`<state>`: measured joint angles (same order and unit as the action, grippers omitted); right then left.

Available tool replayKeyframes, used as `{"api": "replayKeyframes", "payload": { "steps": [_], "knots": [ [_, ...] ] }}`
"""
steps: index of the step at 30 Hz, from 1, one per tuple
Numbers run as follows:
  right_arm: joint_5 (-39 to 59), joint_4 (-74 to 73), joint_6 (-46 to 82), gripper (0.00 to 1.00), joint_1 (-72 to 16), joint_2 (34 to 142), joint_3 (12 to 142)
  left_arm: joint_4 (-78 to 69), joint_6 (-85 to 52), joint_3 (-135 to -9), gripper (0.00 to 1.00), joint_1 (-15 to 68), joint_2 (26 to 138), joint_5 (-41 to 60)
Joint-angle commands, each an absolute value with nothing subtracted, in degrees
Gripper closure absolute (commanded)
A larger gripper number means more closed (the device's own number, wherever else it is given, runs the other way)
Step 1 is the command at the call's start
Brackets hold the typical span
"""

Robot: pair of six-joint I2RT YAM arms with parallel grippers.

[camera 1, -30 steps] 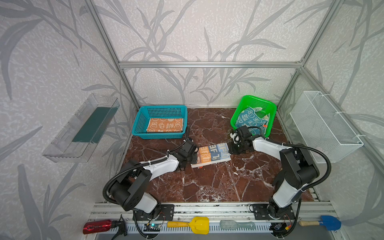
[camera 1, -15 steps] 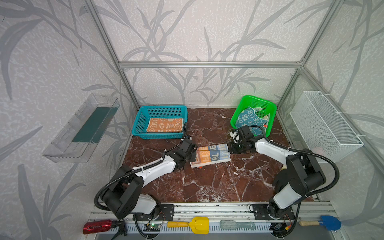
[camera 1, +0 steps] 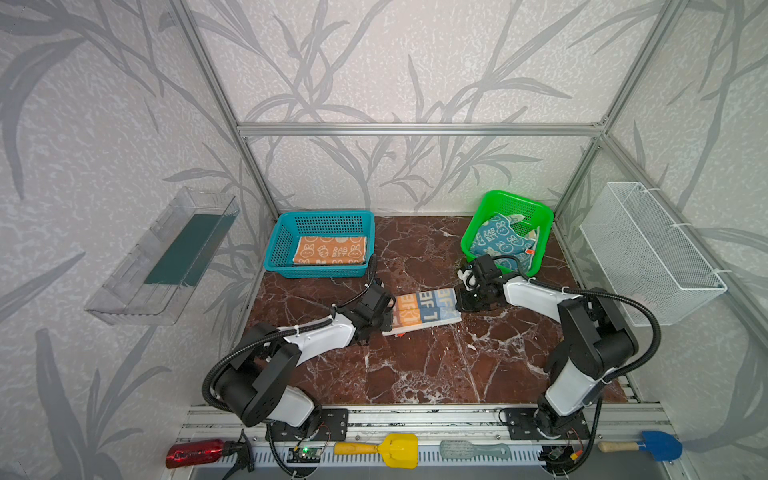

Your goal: Fold and stack the towels

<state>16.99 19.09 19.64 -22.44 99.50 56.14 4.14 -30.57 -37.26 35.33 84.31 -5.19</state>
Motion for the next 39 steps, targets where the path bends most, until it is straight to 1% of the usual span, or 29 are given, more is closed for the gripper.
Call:
{"api": "replayKeyframes", "payload": {
  "steps": [1,8,10,12,13,15,17,19,23,25,26,28,31,32,35,37,39],
  "knots": [
    [15.9,19.4,18.9,1.00,-22.1,100.5,57.6,3.9,-31.8,-36.1,1.00,35.6,85.1,-5.6],
    [15.7,19.5,19.2,1.00,-22.1,100.4,57.9,4.7,-31.4,-36.6,1.00,35.9,84.1,-5.6],
    [15.9,19.5,19.2,0.97,-22.1,100.7,58.0,5.1,-31.4,-37.0,1.00,35.9,84.0,-5.3],
    [16.3,19.5,19.3,0.93,-22.0,100.7,58.0,5.2,-31.3,-37.1,0.96,36.0,83.4,-4.6],
    [16.5,19.4,19.3,0.91,-22.1,100.5,57.9,5.1,-31.3,-37.1,0.91,36.0,82.9,-4.2],
    [16.7,19.3,19.3,0.86,-22.1,99.6,57.8,5.0,-30.9,-37.3,0.76,36.0,81.4,-3.1],
    [16.9,19.4,19.0,0.76,-22.1,98.6,58.0,5.0,-30.2,-37.6,0.60,36.1,79.5,-2.0],
    [17.4,19.7,18.8,0.67,-22.1,97.3,58.1,5.5,-29.9,-38.2,0.48,36.3,77.1,-1.4],
    [17.6,20.7,18.8,0.48,-22.1,93.4,58.5,6.5,-29.8,-39.1,0.31,36.8,72.0,-1.0],
    [17.9,20.8,19.5,0.36,-22.2,91.2,58.2,5.9,-30.5,-38.7,0.19,36.8,69.4,-1.2],
    [18.6,20.7,20.1,0.32,-22.2,90.2,58.0,4.5,-30.9,-38.1,0.16,36.8,68.4,-1.4],
    [21.0,19.2,22.3,0.23,-22.2,88.4,57.0,4.0,-33.0,-38.0,0.08,36.7,67.4,-1.4],
    [27.5,13.4,27.9,0.11,-22.3,86.9,54.1,-0.1,-39.3,-36.8,0.05,36.7,68.0,2.0],
    [29.4,11.3,29.8,0.09,-22.5,86.7,53.2,-1.8,-42.4,-36.2,0.05,36.6,69.0,3.2],
    [33.0,6.2,33.2,0.04,-23.2,87.5,50.8,-5.9,-48.4,-34.8,0.05,36.6,72.3,6.0],
    [33.6,4.6,34.3,0.02,-23.6,88.2,49.3,-11.3,-52.2,-32.5,0.04,36.4,74.7,8.3],
    [34.6,2.0,35.8,0.01,-23.5,88.9,47.1,-14.0,-55.0,-31.1,0.04,36.5,76.4,8.4]
  ]
}}
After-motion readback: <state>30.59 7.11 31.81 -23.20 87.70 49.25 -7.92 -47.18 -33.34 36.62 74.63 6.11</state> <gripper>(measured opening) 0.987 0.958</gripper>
